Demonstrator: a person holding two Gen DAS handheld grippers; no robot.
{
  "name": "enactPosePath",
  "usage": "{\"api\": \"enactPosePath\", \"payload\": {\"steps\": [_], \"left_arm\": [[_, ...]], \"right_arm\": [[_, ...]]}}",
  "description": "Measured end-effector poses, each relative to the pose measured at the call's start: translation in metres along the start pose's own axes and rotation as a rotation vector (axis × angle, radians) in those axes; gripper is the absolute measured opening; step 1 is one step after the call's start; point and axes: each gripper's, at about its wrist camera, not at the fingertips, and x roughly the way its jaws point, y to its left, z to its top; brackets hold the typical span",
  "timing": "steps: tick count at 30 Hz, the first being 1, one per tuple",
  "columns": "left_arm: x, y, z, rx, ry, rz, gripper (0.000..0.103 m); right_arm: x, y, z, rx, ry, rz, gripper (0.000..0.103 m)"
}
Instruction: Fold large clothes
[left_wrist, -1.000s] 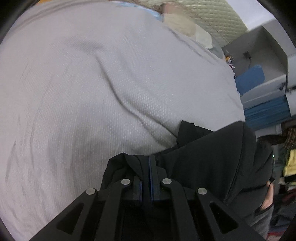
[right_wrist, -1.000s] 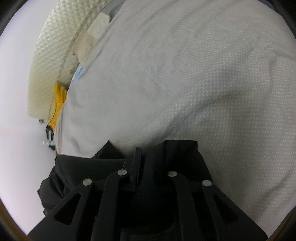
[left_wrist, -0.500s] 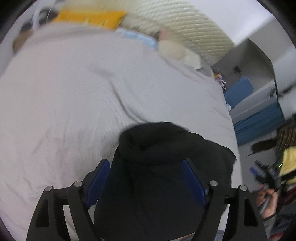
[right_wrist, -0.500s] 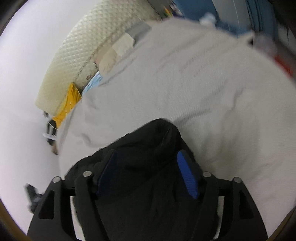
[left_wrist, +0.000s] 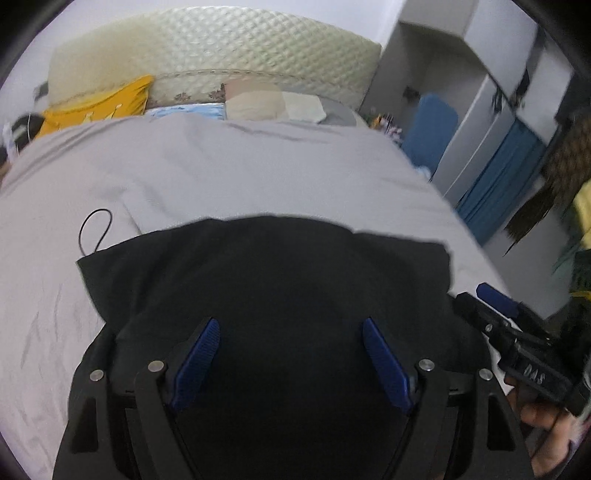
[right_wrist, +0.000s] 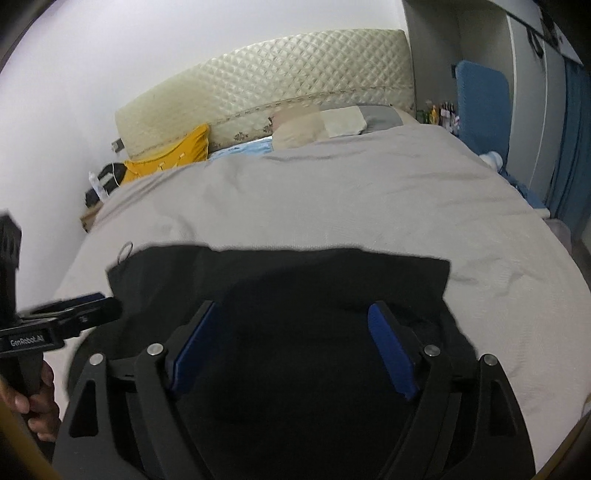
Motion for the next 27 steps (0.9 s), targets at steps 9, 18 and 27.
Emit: {"api": "enactPosePath", "payload": {"steps": [9,18,27], "left_arm": [[0.046,-0.005,-0.007,0.080,-0.087,0.107,0.080],[0.069,0.004,0.004,0.083,-0.077,0.136,0.081],[0.104,0.013,0.011,0.090,-0.076,0.171,0.086]], "right_arm": [[0.051,-0.015,-0.015,0.017,-0.014,0.001,0.087],[0.078,-0.004,-0.006,-0.006,0.007,-0.016,0.095],[0.109,0.001,-0.003,-0.019,0.004,-0.032,0.102]]}}
